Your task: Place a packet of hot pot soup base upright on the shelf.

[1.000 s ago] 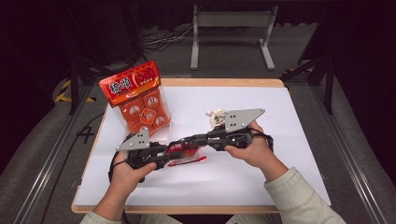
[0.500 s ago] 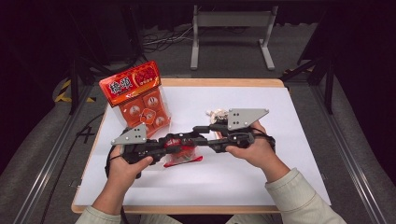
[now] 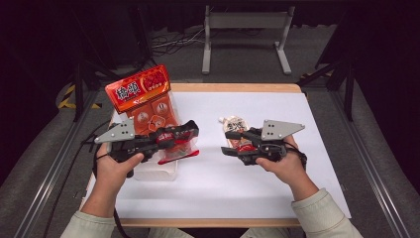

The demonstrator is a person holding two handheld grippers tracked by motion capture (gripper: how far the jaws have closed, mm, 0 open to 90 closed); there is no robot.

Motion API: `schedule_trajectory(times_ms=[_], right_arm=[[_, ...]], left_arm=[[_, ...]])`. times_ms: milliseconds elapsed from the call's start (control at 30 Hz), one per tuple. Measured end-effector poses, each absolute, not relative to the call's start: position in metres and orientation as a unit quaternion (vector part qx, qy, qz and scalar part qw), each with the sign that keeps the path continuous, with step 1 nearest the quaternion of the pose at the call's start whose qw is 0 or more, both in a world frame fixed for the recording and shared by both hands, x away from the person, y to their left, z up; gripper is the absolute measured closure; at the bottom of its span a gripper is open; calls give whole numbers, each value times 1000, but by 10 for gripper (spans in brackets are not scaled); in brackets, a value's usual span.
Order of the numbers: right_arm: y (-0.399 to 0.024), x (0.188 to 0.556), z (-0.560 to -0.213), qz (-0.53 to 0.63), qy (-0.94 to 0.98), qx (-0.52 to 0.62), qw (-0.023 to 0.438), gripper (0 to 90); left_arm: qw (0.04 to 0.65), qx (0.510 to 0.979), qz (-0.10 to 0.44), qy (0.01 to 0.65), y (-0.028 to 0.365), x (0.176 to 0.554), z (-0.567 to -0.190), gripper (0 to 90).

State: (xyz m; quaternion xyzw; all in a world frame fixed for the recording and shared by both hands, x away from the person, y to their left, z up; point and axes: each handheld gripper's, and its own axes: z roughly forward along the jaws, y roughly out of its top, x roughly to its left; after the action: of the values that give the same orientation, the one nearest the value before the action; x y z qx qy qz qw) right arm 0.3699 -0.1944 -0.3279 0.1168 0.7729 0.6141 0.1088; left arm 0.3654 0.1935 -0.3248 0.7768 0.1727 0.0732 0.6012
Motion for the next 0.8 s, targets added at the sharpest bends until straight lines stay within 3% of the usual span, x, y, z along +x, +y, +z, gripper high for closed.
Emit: schedule_trajectory(times_ms=[533,800], right_arm=[[-234,359,-341,610,762,169,137,509],[-239,358,-340,614,756,178,140,510]], left_arm=[[587,777,115,195,250,371,-339,899],[573,785,128,199,259,374,-339,899]])
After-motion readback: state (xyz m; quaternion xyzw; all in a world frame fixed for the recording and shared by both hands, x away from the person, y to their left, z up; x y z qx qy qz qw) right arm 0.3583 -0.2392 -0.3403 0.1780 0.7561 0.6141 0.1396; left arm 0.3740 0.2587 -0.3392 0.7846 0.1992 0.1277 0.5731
